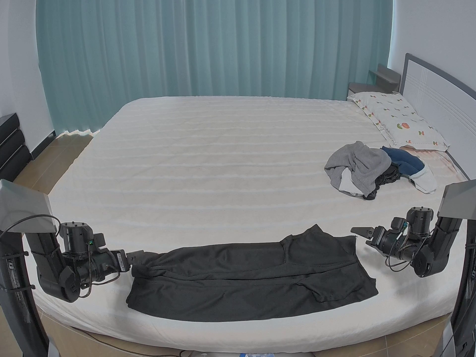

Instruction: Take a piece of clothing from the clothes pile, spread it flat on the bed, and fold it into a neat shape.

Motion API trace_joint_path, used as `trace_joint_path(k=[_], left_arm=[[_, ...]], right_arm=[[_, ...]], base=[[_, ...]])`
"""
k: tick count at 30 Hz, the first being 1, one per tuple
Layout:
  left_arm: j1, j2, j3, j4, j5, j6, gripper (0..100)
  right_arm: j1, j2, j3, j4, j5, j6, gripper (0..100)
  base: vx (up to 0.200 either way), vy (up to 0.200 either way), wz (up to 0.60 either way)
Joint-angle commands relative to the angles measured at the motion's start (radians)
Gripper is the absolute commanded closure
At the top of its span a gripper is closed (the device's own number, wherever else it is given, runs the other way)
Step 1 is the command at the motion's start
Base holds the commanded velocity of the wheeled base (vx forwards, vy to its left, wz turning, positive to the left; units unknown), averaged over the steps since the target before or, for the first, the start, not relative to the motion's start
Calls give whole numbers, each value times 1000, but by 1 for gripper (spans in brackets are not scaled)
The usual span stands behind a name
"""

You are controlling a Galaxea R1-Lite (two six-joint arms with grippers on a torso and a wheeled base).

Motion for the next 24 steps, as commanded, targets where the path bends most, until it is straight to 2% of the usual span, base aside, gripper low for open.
trace_joint_path(k=[1,2,4,6,10,18,19,24], left_arm=[[-51,31,-162,138,-1,-151,0],[-54,34,-174,150,-1,-165,0],[-74,57,-270,270,-6,-268,0],[-80,66,-311,331,-6,-307,0],[-78,86,-348,400,-4,-320,0],[-87,100,-346,405,6,-309,0],[-87,100,-342,405,6,-303,100],[-86,102,-340,411,14,-294,100]], right_arm=[[29,3,-37,9,-6,116,0],[29,1,-39,10,-6,122,0],[29,7,-43,14,-7,143,0],[29,20,-40,10,-6,146,0],[21,37,-37,3,-6,148,0],[27,38,-31,0,-7,149,0],[26,38,-31,0,-7,152,0],[24,38,-28,0,-9,160,0]], base=[[0,0,0],[0,0,0],[0,0,0],[0,0,0],[0,0,0],[0,0,0],[0,0,0],[0,0,0]])
